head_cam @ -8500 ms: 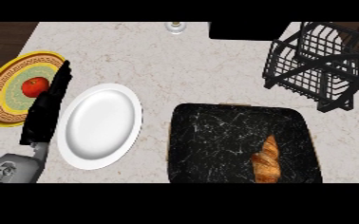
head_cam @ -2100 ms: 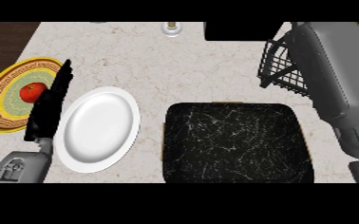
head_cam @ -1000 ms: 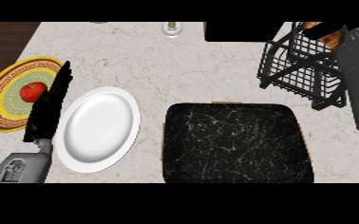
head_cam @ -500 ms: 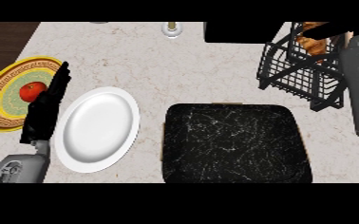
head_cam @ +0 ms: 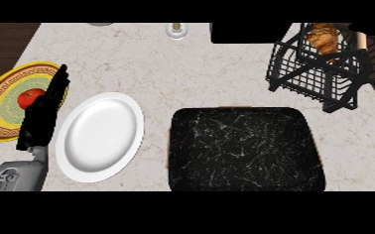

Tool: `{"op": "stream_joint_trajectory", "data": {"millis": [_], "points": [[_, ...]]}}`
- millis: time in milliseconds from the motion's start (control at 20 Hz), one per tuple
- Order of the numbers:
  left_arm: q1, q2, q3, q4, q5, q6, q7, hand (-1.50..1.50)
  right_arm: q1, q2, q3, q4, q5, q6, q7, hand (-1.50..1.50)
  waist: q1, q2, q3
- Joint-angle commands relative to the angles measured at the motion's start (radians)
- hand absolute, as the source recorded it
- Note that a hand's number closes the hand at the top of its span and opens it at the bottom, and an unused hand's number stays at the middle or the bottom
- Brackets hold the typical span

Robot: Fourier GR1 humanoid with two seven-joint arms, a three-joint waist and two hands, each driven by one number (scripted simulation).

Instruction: Pick the croissant from the tray and place it in the tiered basket

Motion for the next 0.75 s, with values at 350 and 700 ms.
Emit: {"op": "stream_joint_trajectory", "data": {"millis": [350, 700], "points": [[0.061, -0.018, 0.016, -0.030, -0.015, 0.014, -0.022, 0.00, 0.410, -0.027, -0.229, -0.513, -0.271, 0.227, 0.133, -1.50, -0.024, -0.003, 0.003], [0.055, -0.028, 0.010, -0.071, -0.014, 0.002, 0.031, 0.00, 0.667, -0.011, -0.508, -0.738, -0.562, 0.359, 0.008, -1.50, -0.024, -0.001, 0.004]]}}
